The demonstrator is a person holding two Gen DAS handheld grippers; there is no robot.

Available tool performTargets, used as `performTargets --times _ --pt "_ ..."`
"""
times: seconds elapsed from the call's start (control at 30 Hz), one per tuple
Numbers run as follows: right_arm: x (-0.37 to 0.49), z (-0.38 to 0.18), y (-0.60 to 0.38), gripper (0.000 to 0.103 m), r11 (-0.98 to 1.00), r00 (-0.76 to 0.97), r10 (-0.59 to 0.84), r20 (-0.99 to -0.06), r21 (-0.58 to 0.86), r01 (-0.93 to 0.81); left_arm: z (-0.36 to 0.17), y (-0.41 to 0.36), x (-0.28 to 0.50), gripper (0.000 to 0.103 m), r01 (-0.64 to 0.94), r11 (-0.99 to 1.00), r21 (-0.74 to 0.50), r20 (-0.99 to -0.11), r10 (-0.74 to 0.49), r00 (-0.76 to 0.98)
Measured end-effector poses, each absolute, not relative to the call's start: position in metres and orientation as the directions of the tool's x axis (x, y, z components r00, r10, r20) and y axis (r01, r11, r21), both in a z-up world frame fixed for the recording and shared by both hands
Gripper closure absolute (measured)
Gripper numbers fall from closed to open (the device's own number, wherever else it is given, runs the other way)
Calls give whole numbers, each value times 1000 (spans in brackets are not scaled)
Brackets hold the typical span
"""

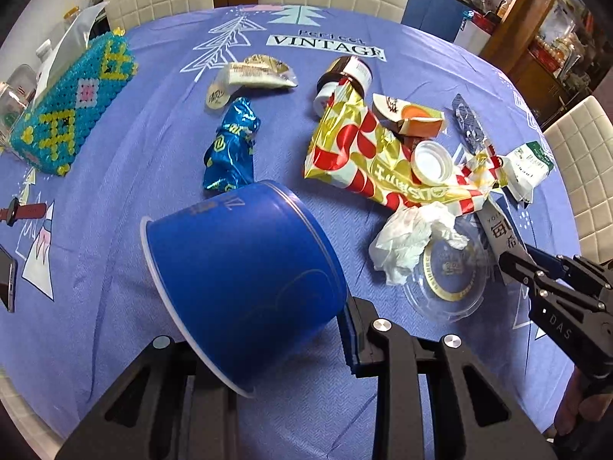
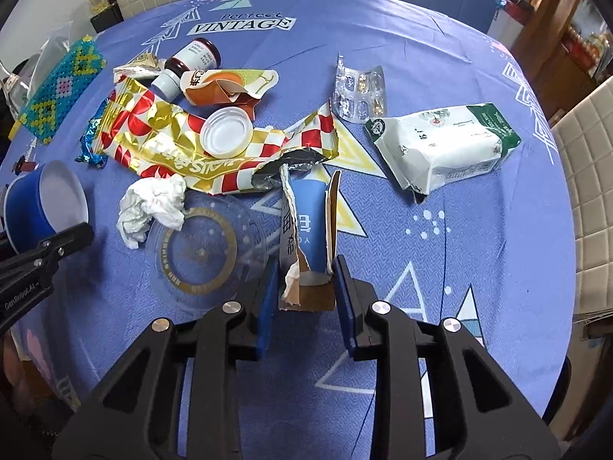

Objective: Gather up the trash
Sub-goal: 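Grasp the torn cardboard box with the right gripper while the left grasps the blue paper bowl, then carry the cardboard to the black bin and open the right gripper while the left carries the bowl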

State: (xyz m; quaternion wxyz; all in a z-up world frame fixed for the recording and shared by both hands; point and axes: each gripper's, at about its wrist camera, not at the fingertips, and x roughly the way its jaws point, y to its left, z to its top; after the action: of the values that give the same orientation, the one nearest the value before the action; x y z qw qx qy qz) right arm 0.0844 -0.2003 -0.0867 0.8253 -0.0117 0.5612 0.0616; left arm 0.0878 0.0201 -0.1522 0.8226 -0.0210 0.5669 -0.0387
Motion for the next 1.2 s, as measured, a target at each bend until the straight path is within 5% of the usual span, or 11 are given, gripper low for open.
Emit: performTargets --times 0.33,0.37,0.5,1.2 --pt "54 -61 -219 81 995 416 82 -906 52 -82 -127 5 75 75 94 992 -85 -905 -116 408" --pt "50 -59 -222 96 996 422 80 -903 52 -77 -124 0 72 75 111 990 -83 -903 -122 412" --pt "33 -52 -237 101 997 433 81 -898 65 -51 -117 -20 64 75 168 983 -78 -897 -143 418" --pt "-63 -16 -366 102 971 516 -95 -851 34 235 -88 -204 28 74 574 817 -54 -854 -335 398"
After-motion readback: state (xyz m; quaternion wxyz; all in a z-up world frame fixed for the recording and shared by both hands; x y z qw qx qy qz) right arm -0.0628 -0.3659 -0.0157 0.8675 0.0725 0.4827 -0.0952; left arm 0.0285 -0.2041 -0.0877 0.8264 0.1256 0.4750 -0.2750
